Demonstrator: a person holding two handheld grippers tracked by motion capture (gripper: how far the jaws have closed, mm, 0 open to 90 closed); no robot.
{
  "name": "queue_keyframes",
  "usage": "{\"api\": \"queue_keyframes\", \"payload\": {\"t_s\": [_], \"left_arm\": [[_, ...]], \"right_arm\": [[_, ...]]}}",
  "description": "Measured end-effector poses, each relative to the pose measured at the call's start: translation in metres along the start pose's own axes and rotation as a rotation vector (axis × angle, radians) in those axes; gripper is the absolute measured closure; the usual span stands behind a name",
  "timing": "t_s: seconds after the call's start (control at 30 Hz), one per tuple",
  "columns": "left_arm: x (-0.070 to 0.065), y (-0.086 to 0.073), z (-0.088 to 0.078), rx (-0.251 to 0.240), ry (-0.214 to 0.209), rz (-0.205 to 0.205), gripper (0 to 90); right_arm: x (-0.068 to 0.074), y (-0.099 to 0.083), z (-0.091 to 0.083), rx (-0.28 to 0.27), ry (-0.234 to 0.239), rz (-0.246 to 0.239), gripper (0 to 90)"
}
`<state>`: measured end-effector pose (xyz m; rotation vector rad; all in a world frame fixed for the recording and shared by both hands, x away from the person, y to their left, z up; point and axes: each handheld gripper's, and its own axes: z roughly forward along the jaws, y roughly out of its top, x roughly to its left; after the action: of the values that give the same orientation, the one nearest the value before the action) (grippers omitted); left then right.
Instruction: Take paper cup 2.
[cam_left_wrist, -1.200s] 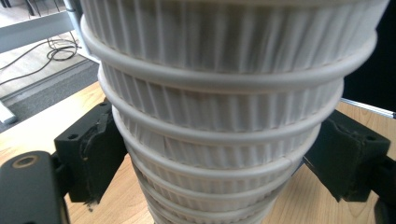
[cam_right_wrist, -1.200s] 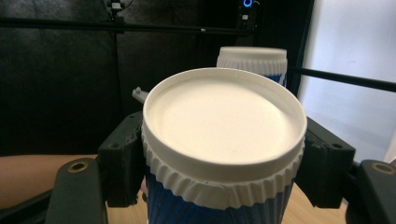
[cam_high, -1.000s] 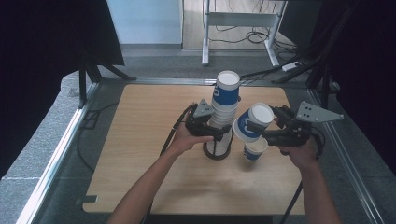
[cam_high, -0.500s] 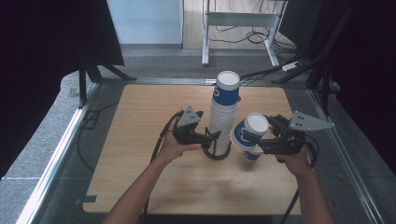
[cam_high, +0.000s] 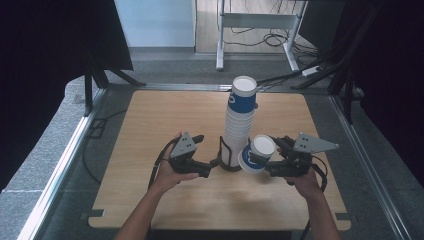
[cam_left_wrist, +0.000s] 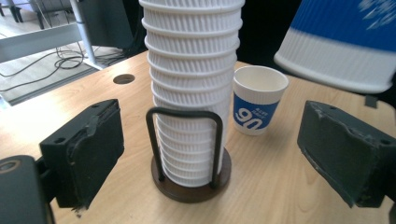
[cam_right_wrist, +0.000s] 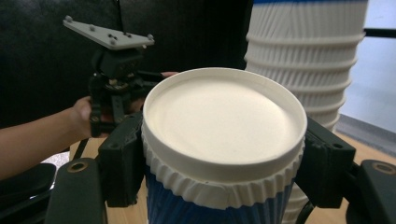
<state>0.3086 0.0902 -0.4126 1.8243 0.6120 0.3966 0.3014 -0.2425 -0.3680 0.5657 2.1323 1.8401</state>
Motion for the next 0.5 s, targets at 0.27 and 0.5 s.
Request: {"api": "queue_keyframes", "payload": {"t_s": [0.27,0.5], "left_arm": [[-0.006,-0.017,-0.019,-0.034,-0.030,-0.048,10.0],[-0.015,-0.027,-0.027,-0.030,-0.030,-0.046,11.3]], "right_arm": [[0.008,-0.025,0.009,0.002,0.022,0.035,27.6],[0.013,-0.041,0.013,0.004,0.034,0.054,27.6]]}}
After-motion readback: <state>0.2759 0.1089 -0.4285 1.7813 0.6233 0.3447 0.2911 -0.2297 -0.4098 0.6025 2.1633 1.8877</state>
